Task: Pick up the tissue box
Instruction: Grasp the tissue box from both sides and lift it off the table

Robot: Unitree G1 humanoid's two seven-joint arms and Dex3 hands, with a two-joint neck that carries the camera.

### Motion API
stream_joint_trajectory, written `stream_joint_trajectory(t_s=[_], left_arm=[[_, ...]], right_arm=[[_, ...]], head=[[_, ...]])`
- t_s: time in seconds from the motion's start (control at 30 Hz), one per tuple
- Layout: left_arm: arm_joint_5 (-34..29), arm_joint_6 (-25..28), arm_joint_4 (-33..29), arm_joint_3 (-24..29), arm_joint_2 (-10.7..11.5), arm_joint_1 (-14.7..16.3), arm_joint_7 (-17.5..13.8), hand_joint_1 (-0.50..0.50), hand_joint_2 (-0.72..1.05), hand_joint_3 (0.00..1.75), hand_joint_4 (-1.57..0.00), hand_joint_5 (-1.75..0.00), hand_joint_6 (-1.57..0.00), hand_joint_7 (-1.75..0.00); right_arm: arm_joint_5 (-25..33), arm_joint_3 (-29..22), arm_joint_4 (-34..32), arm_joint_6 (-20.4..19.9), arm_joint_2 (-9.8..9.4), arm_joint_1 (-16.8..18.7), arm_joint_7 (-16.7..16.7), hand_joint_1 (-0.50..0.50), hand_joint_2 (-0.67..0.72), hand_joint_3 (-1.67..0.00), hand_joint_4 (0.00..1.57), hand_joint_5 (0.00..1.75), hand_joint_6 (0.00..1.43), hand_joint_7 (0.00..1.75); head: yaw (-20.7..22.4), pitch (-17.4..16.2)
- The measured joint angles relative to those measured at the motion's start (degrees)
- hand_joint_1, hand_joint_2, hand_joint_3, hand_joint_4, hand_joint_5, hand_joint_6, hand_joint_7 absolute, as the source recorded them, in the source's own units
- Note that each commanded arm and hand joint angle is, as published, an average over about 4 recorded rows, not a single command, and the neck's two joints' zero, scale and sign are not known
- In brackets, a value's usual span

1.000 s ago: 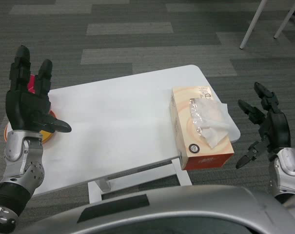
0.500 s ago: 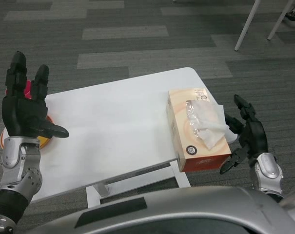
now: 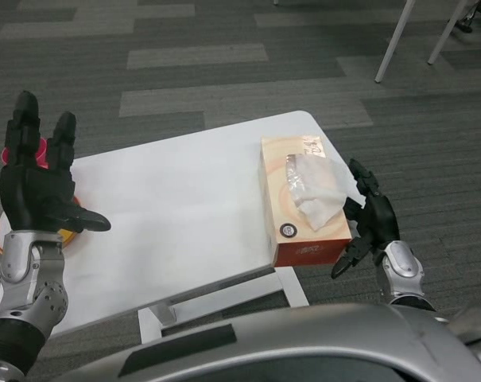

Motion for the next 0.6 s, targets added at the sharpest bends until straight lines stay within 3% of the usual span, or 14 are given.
stream_joint_trajectory(t_s=[0.1,0.33,0.5,0.6], left_arm=[[0.0,0.0,-0.1,0.0,-0.1,0.1,0.0,0.50,-0.37,0.00,0.00,-0.41,0.00,-0.07],[0.1,-0.1,-0.3,-0.4,-0.1,0.2,0.0,0.50,-0.37,0.00,0.00,-0.41,0.00,-0.07],[0.1,-0.1,-0.3,-1.1,-0.1,0.3,0.0,0.50,-0.37,0.00,0.00,-0.41,0.00,-0.07],[1.2,-0.2,-0.3,-1.8,-0.1,0.3,0.0,0.50,-0.37,0.00,0.00,-0.41,0.00,-0.07]], right_arm=[[0.0,2.0,0.6,0.0,-0.02,-0.8,-0.3,-0.14,0.72,0.00,0.80,0.05,0.00,0.14],[-0.7,9.8,1.7,-0.1,-0.09,-4.0,-0.7,-0.17,0.72,0.00,0.60,0.00,0.00,0.09],[-1.0,15.1,5.4,-0.3,0.00,-8.0,-1.6,-0.21,0.72,0.00,0.71,0.00,0.00,0.07],[-1.1,17.7,7.9,-0.4,0.25,-10.4,-3.4,-0.21,0.72,0.00,0.66,0.00,0.00,0.07]], head=[[0.0,0.2],[0.4,1.3],[1.4,2.0],[2.2,2.2]])
